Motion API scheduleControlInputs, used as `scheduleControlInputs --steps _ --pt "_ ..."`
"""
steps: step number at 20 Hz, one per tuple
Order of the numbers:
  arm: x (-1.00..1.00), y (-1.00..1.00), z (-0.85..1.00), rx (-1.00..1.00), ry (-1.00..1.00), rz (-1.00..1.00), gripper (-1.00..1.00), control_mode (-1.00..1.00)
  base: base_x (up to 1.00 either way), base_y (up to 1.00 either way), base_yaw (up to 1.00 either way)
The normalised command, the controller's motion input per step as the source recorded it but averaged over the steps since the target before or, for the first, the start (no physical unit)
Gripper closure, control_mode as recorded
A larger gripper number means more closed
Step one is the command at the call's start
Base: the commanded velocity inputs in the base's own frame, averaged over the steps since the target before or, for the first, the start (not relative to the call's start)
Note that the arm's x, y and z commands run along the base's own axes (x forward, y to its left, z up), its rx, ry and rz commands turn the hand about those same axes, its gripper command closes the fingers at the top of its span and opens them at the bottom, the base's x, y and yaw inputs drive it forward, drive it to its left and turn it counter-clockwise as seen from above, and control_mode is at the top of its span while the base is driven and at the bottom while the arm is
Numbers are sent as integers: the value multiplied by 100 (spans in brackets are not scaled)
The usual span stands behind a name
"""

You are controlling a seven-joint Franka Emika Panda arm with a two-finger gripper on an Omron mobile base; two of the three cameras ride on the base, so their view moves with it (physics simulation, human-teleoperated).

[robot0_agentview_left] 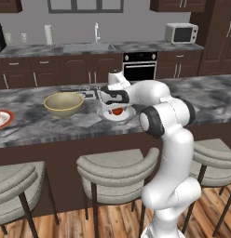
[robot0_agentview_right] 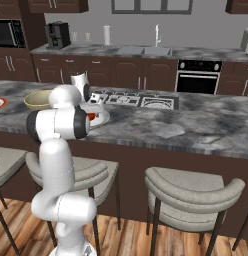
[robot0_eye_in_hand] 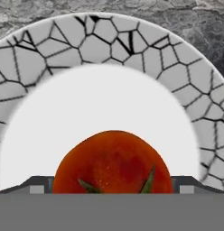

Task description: Pick the chicken drumstick and tomato from their plates and place them in the bowl. Then put the bowl in the fridge.

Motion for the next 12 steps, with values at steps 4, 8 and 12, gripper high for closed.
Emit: scheduleControlInputs --steps 4,8,12 --pt "6 -7 -3 0 0 -4 100 -100 0 0 0" --pt "-24 -8 0 3 0 -11 100 -100 0 0 0" --pt "-24 -2 0 6 0 -14 100 -100 0 0 0"
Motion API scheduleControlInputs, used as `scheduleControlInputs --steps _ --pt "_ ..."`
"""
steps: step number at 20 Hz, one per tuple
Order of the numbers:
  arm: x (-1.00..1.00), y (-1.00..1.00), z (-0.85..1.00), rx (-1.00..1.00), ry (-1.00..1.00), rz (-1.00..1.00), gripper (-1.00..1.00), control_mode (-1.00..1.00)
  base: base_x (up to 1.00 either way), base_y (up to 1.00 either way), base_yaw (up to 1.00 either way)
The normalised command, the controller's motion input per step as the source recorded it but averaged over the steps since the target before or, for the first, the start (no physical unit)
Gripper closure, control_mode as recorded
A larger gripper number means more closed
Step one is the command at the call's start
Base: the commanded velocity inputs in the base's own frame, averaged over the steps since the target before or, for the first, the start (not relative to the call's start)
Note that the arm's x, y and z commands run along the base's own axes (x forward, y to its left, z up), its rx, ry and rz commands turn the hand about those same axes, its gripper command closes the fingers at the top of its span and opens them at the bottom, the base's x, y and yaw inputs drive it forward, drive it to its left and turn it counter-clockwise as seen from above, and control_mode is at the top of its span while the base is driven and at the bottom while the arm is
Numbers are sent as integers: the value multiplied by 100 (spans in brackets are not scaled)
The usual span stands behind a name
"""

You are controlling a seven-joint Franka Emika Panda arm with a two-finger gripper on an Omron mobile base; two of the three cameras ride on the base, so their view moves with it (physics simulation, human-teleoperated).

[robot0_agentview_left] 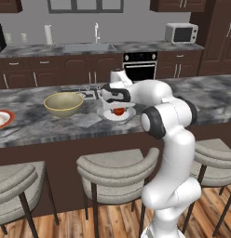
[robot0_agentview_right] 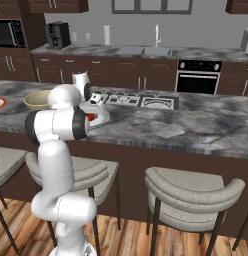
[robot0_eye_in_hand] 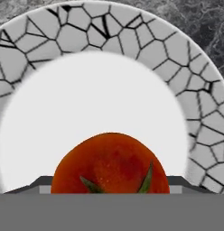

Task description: Pick the chicken drumstick and tomato from their plates and place them in the bowl. Then put the bowl in the fridge.

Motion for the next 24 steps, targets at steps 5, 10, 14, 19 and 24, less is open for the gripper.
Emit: scheduleControlInputs --steps 5,10,14,19,24 --pt "-26 0 36 7 -9 -2 100 -100 0 0 0" --pt "-62 -1 41 4 -21 0 100 -100 0 0 0" --pt "-72 -6 32 8 -22 0 100 -100 0 0 0" --pt "-61 -3 44 16 1 0 100 -100 0 0 0" --pt "-54 0 38 15 13 0 100 -100 0 0 0"
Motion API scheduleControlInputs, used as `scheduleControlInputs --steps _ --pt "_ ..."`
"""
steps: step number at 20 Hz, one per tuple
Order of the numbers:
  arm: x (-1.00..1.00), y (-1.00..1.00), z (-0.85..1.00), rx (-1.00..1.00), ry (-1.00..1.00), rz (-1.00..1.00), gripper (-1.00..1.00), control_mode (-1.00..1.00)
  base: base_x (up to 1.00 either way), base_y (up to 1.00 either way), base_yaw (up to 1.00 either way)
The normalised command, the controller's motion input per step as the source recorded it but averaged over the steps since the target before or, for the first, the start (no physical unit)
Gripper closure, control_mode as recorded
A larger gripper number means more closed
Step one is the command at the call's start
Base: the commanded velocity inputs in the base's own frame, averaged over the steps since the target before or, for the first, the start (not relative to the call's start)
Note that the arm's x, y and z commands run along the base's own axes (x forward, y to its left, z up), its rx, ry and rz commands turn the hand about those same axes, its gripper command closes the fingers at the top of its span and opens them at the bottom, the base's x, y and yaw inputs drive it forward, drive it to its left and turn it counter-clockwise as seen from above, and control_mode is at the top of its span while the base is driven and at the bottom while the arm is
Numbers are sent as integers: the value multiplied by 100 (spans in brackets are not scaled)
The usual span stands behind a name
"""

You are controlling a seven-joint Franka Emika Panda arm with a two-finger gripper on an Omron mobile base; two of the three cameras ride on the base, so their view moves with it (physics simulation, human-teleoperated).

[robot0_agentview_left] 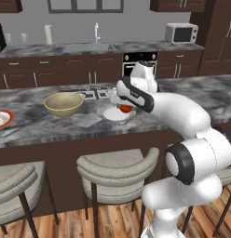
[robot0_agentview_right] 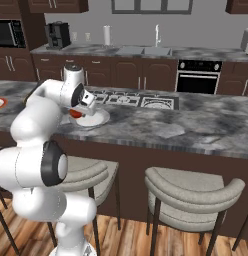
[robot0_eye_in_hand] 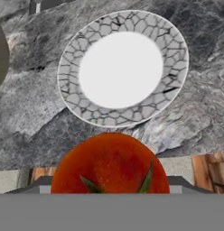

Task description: Pick the chicken drumstick and tomato from their plates and place them in the bowl. Then put the bowl in the fridge.

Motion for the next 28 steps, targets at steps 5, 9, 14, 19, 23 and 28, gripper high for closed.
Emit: scheduleControlInputs --steps 5,9,14,19,23,28 --pt "-30 8 17 -3 20 0 100 -100 0 0 0" --pt "-30 7 10 -12 16 0 100 -100 0 0 0" --pt "-19 4 0 -3 12 0 100 -100 0 0 0" --pt "-12 3 0 0 0 0 100 -100 0 0 0" --pt "0 0 0 0 0 0 100 -100 0 0 0" --pt "0 0 0 0 0 0 100 -100 0 0 0"
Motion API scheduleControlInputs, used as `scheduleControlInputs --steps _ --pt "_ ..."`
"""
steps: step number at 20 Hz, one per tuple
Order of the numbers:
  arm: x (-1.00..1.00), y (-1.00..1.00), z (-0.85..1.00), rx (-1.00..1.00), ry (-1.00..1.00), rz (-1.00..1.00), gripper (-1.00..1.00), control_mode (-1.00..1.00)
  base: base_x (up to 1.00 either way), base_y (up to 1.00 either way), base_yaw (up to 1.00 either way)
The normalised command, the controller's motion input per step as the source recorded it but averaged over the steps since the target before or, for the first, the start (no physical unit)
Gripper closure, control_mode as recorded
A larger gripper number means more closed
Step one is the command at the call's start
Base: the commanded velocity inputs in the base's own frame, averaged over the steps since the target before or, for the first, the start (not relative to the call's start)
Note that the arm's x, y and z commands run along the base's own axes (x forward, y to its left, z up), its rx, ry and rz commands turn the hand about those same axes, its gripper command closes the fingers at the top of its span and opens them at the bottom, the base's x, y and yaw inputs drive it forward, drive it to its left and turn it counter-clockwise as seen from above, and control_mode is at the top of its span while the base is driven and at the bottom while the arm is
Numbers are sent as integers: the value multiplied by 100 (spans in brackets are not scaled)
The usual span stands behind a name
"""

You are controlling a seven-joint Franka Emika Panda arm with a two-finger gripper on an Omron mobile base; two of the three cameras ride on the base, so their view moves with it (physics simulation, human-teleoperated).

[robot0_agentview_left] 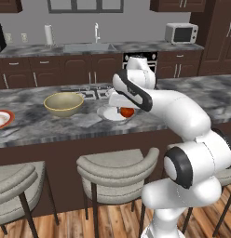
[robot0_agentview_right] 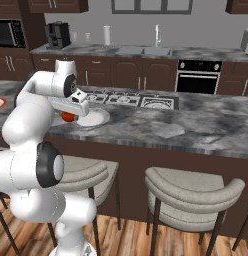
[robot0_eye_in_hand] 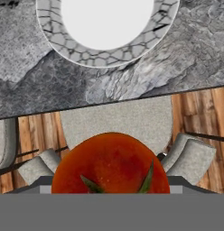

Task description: Pick the chicken drumstick and tomato from their plates and place them in the bowl. Then put the bowl in the fridge.

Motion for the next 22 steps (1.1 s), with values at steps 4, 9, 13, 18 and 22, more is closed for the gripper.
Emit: scheduleControlInputs --steps 4,9,13,18,22 --pt "0 0 0 0 0 0 100 100 0 0 0" --pt "0 0 0 0 0 0 100 100 0 0 0" --pt "0 0 0 0 0 0 100 100 -6 2 0" --pt "0 0 0 0 0 0 100 100 -25 50 4" --pt "0 0 0 0 0 0 100 100 -8 67 0"
